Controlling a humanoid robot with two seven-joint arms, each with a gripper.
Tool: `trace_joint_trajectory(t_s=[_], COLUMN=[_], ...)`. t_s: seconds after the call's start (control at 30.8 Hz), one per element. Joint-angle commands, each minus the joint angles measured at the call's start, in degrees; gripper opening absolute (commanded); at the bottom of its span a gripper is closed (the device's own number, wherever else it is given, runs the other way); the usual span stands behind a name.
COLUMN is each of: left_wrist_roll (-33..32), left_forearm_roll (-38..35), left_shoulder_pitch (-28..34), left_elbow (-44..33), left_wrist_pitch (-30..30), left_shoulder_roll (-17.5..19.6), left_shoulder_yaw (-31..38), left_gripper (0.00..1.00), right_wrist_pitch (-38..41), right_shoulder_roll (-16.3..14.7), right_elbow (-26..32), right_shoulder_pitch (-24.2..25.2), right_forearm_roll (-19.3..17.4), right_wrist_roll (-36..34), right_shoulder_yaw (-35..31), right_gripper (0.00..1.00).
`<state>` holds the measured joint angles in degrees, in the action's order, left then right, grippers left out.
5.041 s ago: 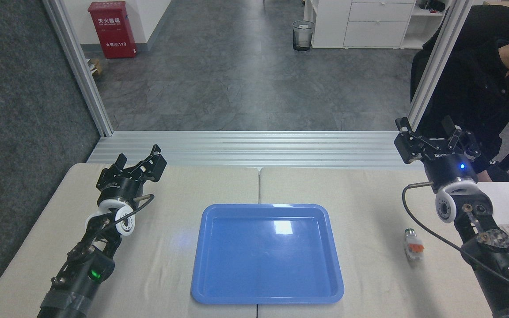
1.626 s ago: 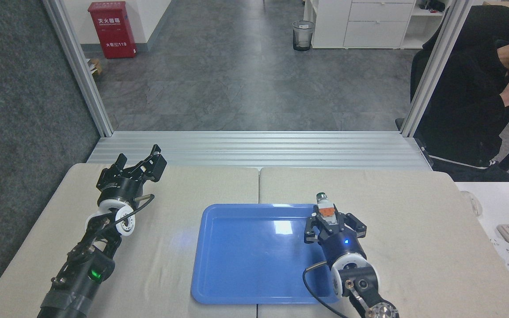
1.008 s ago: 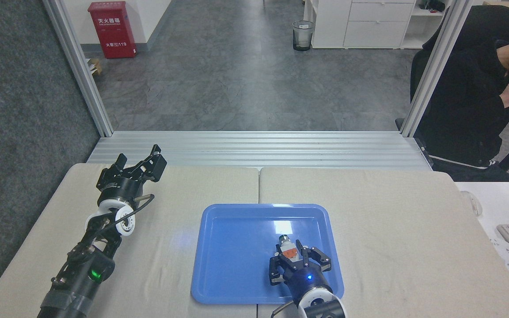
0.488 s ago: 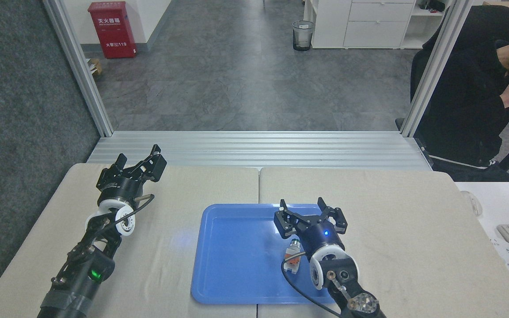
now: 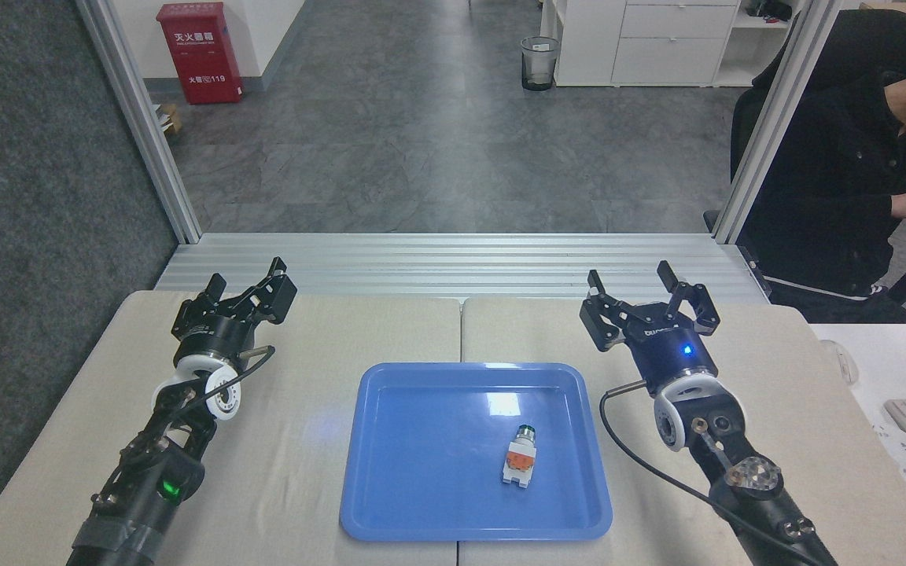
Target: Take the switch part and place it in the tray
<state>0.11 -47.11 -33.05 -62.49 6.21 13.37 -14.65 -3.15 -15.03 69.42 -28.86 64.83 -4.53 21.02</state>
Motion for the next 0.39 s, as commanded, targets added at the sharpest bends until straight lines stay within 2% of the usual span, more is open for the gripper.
trace_joint_trajectory(t_s=[0.0, 0.13, 0.36], left_wrist_roll=[-0.02, -0.02, -0.02], left_forearm_roll=[0.0, 0.0, 0.0], left_shoulder_pitch=[0.0, 0.0, 0.0], left_elbow=[0.0, 0.0, 0.0], left_wrist_pitch=[0.03, 0.03, 0.03], left_shoulder_roll=[-0.01, 0.08, -0.01], left_shoulder_yaw=[-0.03, -0.03, 0.06], left_gripper=[1.0, 1.0, 1.0], right_wrist_pitch=[5.43, 5.52, 5.34], right_shoulder_roll=[-15.46, -15.91, -13.45], right_elbow=[-10.25, -14.04, -14.05], right_shoulder_pitch=[-1.11, -1.11, -0.41], right_forearm_roll=[-3.38, -4.71, -5.06], right_wrist_roll=[-3.02, -3.29, -5.21], right_shoulder_yaw=[-5.02, -9.41, -10.39], right_gripper=[1.0, 1.0, 1.0])
